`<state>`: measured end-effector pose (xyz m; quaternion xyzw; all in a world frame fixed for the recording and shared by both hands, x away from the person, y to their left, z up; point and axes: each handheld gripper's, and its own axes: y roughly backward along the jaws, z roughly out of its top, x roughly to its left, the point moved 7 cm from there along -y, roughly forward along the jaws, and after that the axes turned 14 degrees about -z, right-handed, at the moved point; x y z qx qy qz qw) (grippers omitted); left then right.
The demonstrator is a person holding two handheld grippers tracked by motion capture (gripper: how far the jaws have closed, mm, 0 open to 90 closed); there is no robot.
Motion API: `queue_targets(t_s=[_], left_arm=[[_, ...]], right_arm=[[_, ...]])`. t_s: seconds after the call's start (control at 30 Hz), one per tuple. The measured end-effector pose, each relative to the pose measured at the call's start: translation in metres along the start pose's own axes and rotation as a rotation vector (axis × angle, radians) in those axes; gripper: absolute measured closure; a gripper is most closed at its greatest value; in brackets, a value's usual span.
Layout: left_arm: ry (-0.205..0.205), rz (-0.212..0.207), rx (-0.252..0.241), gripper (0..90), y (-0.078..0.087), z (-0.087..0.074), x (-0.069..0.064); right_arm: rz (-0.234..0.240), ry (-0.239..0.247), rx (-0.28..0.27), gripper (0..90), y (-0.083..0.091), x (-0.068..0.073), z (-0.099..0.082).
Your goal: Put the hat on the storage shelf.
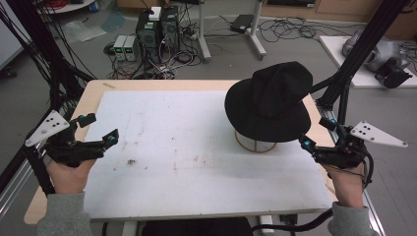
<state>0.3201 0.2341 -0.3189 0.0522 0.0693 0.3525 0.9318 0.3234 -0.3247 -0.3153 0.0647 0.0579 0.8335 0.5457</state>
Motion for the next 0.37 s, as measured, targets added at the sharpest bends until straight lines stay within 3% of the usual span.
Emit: queue_targets(t_s=[0.13, 0.2, 0.37], left_arm=[[0.003, 0.002, 0.013, 6.1, -0.0042, -0.0033, -0.0024], [0.014, 0.03, 0.031, 6.1, -0.0053, -0.0052, -0.0014], [0.03, 0.039, 0.028, 6.1, -0.0062, -0.0063, -0.0018]], right_arm=[[-0.012, 0.005, -0.003, 1.9, 0.0001, 0.0007, -0.0008], [-0.016, 0.003, -0.001, 1.9, 0.0003, 0.0014, -0.0014], [-0.04, -0.007, -0.013, 1.9, 0.0012, -0.0004, 0.0006]])
